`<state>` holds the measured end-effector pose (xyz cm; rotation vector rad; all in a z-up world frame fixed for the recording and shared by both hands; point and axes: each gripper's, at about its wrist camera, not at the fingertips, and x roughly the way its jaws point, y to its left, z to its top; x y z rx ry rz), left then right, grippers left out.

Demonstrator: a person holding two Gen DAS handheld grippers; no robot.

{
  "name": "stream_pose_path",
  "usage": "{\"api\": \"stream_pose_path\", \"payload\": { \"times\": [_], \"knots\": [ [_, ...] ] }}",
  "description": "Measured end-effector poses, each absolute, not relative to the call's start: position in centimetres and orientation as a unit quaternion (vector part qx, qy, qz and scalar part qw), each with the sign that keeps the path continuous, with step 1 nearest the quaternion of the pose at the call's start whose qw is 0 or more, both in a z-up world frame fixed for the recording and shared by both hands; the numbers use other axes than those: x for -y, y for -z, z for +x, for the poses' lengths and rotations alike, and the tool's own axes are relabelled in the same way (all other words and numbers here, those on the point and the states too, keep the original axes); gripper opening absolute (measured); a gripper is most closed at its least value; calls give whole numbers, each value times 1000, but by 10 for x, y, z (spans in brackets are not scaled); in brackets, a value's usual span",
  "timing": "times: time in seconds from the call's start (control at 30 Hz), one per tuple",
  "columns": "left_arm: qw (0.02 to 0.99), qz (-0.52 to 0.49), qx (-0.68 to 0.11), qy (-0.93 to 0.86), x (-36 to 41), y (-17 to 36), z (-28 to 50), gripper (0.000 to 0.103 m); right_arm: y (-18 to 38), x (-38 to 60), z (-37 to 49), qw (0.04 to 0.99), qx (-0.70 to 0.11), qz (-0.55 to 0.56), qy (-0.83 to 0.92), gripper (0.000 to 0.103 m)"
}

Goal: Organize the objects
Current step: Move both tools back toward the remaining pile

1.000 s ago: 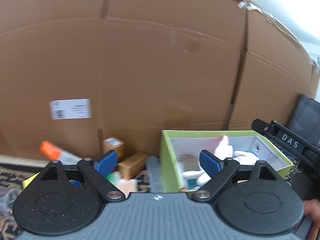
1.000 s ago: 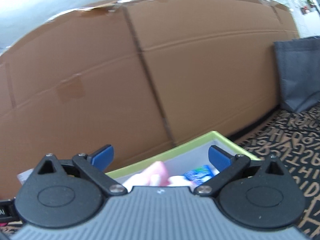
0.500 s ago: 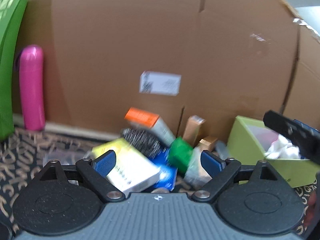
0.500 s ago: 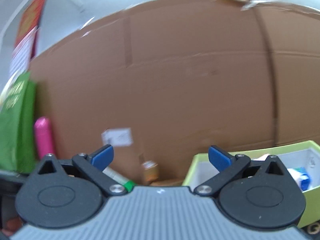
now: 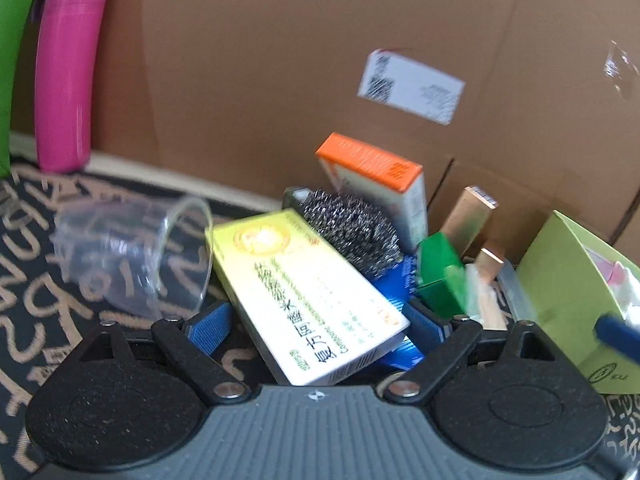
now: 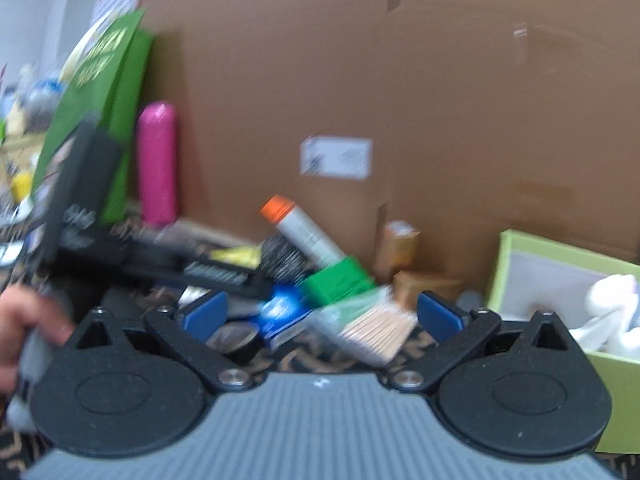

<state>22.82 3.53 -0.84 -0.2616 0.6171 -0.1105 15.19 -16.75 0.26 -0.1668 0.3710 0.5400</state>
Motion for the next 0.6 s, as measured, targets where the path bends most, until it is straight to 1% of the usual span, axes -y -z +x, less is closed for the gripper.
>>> {"api": "stream_pose_path", "payload": {
  "times": [0.13,0.17,0.23,0.3,0.37,0.4,0.43,0.47,0.5,0.53,0.6],
  "knots": [
    [943,-131,-298,68,-43,5,225,92,15,143,150,924,-215,-119,-292,103],
    [941,-138,-301,69,-45,4,225,92,19,137,150,920,-224,-122,-296,101],
    [937,-146,-307,76,-48,3,225,91,25,127,153,913,-246,-123,-302,95],
    [936,-143,-310,79,-48,2,224,91,27,117,158,907,-262,-116,-309,92],
    [939,-128,-310,77,-45,2,222,91,29,108,164,904,-274,-111,-309,84],
    [940,-118,-311,76,-44,3,222,90,30,104,168,903,-283,-108,-304,76],
    [940,-111,-313,76,-43,3,221,90,33,101,173,902,-293,-103,-300,65],
    [940,-107,-315,77,-42,3,221,90,36,101,177,899,-305,-97,-298,58],
    [939,-107,-318,79,-42,3,221,90,36,103,179,899,-308,-90,-297,48],
    [938,-106,-321,82,-42,3,221,90,34,107,178,901,-305,-83,-298,41],
    [936,-104,-326,82,-40,2,218,90,34,116,174,902,-304,-89,-294,41]
  ]
}}
